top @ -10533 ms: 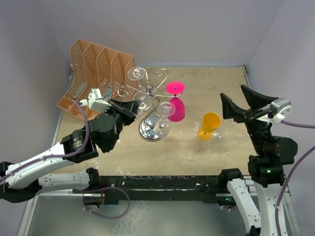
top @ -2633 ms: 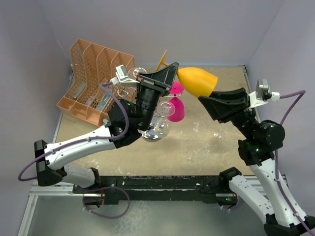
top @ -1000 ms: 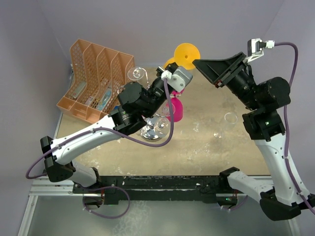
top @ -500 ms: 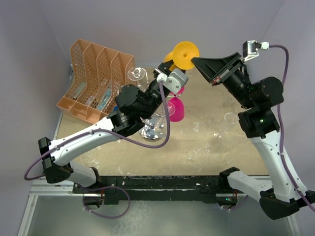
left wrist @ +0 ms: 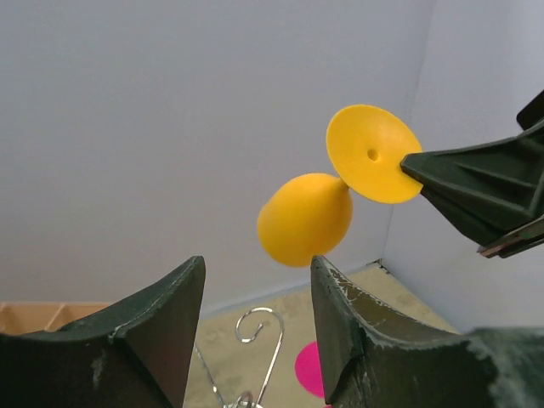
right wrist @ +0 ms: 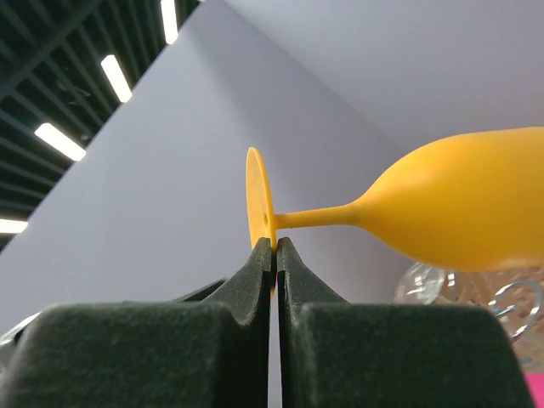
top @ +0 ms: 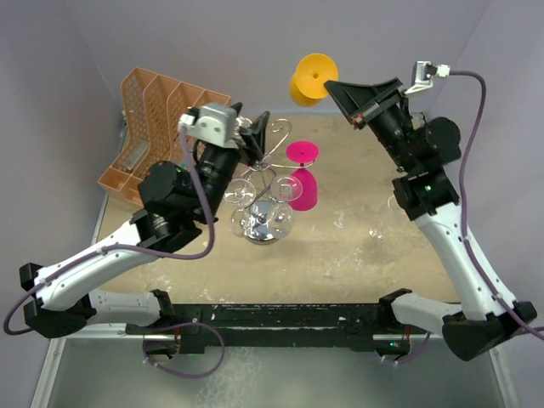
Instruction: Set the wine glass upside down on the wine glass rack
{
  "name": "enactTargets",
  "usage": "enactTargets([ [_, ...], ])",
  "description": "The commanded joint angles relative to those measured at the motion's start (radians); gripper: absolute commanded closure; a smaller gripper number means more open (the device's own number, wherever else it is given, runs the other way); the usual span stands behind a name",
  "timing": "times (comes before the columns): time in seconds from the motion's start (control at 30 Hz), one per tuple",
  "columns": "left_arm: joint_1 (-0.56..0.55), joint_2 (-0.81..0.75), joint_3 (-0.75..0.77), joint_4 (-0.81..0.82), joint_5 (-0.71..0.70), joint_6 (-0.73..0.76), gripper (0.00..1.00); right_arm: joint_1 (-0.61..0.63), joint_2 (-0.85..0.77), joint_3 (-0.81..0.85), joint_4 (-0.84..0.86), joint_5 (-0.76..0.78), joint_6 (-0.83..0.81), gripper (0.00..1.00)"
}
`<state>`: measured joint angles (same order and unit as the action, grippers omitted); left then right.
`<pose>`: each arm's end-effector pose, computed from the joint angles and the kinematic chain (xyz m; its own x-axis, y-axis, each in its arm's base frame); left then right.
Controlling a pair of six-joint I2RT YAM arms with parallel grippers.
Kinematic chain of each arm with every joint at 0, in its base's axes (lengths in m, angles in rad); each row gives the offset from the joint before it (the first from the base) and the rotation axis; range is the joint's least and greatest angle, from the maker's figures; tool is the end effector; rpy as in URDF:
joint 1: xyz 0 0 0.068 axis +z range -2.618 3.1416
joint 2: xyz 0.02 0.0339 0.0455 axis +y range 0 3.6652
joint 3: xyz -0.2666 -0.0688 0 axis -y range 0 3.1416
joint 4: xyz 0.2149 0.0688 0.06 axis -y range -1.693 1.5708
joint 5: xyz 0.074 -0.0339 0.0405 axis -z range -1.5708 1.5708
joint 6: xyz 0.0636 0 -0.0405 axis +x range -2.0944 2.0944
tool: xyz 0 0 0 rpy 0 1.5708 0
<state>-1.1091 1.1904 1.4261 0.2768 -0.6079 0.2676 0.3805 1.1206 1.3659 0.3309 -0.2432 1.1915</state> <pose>0.1332 -0.1861 0.5315 0.3464 -0.2089 -0.9146 0.4371 0.8985 -0.0397 0.1909 0.0928 0.5379 -0.3217 0.8424 -0.4324 -0.6728 0.1179 0.7304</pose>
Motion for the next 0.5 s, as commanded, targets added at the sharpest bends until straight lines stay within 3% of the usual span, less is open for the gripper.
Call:
enactTargets([
  [0.0,-0.003,-0.113,-0.049,-0.123,-0.18,-0.251,0.5,0.0,0.099,0.066,0.066,0.056,-0.133,1.0],
  [0.23,-0.003,-0.283,-0.081,-0.427,-0.269,-0.461,0.5,0.0,0.22,0.163,-0.003,0.046,-0.238,1.0],
  [0.47,-0.003,-0.447,-0.172,-0.598,-0.342,-0.634,0.5,0.001,0.336,0.212,-0.096,-0.029,-0.282,1.0],
])
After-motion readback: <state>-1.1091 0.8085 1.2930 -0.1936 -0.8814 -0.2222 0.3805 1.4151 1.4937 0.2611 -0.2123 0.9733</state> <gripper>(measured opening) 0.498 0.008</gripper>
